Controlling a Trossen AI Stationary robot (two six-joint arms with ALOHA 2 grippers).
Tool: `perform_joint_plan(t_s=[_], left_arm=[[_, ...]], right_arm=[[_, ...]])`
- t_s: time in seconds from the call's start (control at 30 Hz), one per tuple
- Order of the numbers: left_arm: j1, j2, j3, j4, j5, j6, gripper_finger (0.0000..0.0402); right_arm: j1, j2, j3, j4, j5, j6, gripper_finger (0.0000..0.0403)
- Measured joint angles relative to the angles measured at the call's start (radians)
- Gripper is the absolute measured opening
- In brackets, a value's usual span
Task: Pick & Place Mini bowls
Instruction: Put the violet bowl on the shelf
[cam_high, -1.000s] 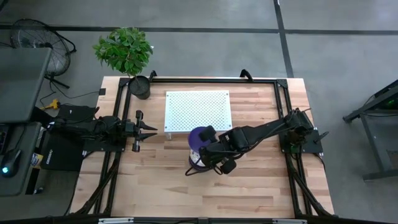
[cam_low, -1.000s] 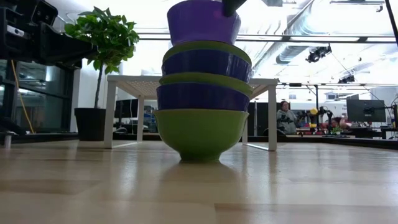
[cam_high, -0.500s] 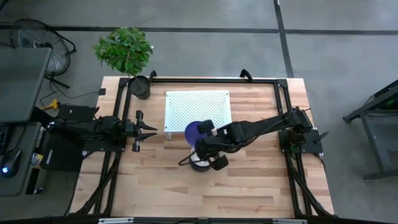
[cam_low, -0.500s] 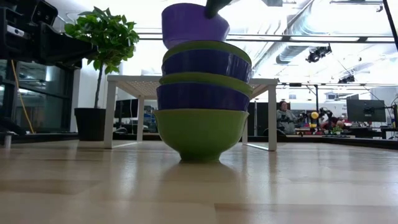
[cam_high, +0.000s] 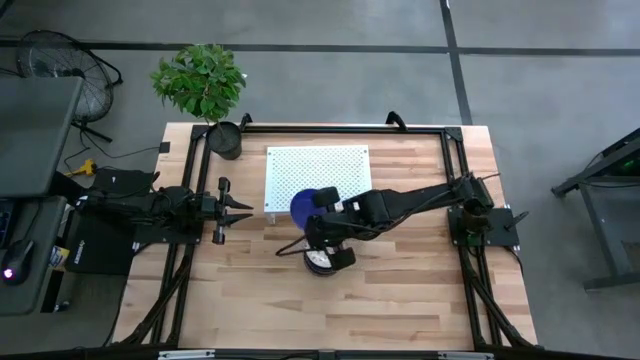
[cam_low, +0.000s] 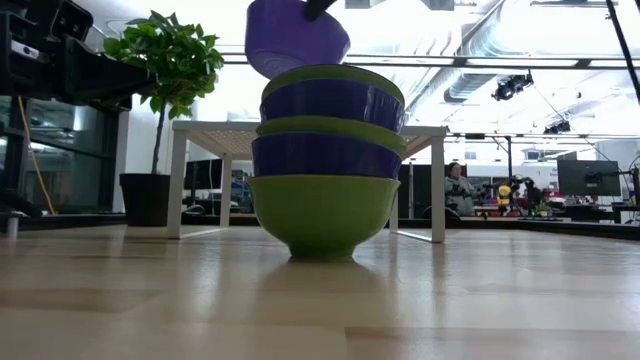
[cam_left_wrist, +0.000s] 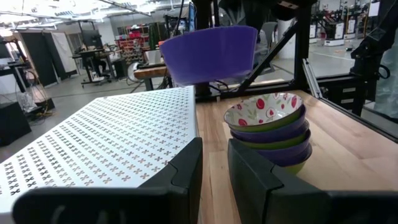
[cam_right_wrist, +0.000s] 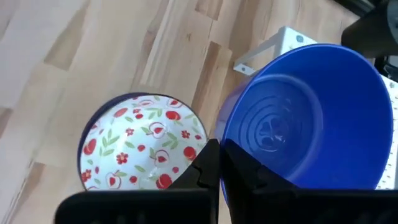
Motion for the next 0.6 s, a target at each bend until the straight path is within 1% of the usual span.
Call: perform_joint_plan(t_s=[0.2,0.23,0.3,0.33,0.4,0.47,0.53,0.6], left_arm=[[0.0,0.0,0.0,0.0,0.0,0.0,0.0072],[0.0,0.0,0.0,0.0,0.001,0.0,0.0072],[0.0,0.0,0.0,0.0,0.0,0.0,0.0072],[0.0,0.0,0.0,0.0,0.0,0.0,0.0072],[0.0,0.001,0.0,0.0,0.0,0.0,0.0072],[0.0,0.001,0.0,0.0,0.0,0.0,0.0072],[0.0,0.001,0.0,0.0,0.0,0.0,0.0072],[0.0,0.001,0.0,0.0,0.0,0.0,0.0072]], right_arm=[[-0.028,0.129,0.243,-0.127,-0.003,-0.018,0.0],[-0.033,0.147,0.262,-0.13,-0.002,-0.025,0.0],[-0.042,0.144,0.228,-0.085,-0.009,-0.042,0.0],[-0.047,0.145,0.217,-0.072,-0.028,-0.046,0.0],[-0.057,0.152,0.214,-0.049,-0.047,-0.048,0.0],[-0.066,0.154,0.214,-0.044,-0.041,-0.04,0.0],[-0.076,0.154,0.214,-0.038,-0.013,-0.039,0.0],[-0.087,0.154,0.214,-0.035,0.005,-0.075,0.0]])
